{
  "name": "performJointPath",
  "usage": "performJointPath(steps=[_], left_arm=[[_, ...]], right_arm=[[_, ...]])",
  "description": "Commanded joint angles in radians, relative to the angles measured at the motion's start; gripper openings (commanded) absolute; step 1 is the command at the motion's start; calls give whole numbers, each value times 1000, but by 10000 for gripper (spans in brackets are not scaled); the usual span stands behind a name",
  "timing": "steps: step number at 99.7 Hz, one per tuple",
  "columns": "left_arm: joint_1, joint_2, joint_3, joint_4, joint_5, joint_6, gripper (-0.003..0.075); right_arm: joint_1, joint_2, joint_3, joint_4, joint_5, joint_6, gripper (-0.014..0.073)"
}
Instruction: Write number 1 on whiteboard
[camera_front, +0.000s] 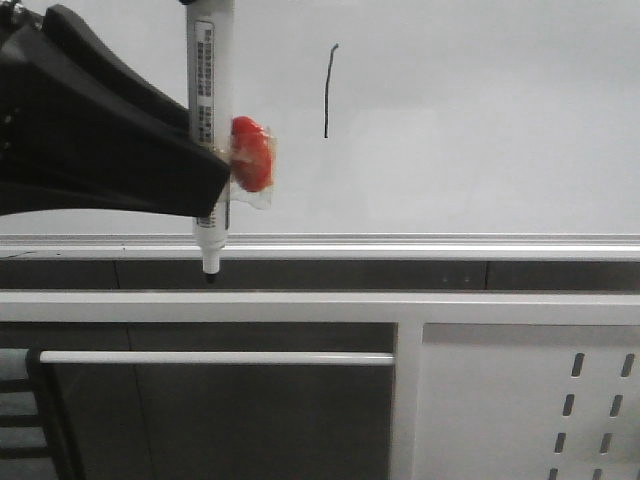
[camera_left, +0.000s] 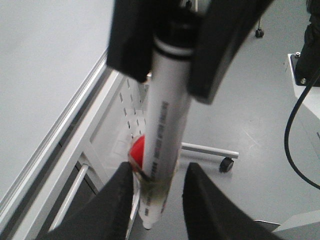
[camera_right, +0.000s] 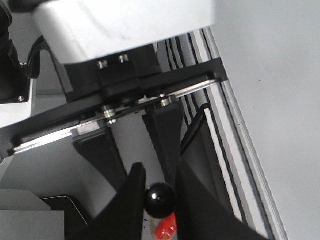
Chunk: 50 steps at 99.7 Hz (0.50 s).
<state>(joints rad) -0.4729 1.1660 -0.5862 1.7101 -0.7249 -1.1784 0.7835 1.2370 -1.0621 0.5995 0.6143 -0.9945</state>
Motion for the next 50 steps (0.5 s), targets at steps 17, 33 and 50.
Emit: performJointPath(steps=[17, 33, 50], left_arm=[[-4, -12, -33, -67, -4, -12, -18], [-4, -12, -33, -67, -1, -12, -18], [-4, -12, -33, -67, 7, -12, -18]], right_arm=[[-6, -23, -28, 31, -54, -3, -62], [-6, -23, -28, 31, -54, -3, -62], [-6, -23, -28, 31, -54, -3, 8]])
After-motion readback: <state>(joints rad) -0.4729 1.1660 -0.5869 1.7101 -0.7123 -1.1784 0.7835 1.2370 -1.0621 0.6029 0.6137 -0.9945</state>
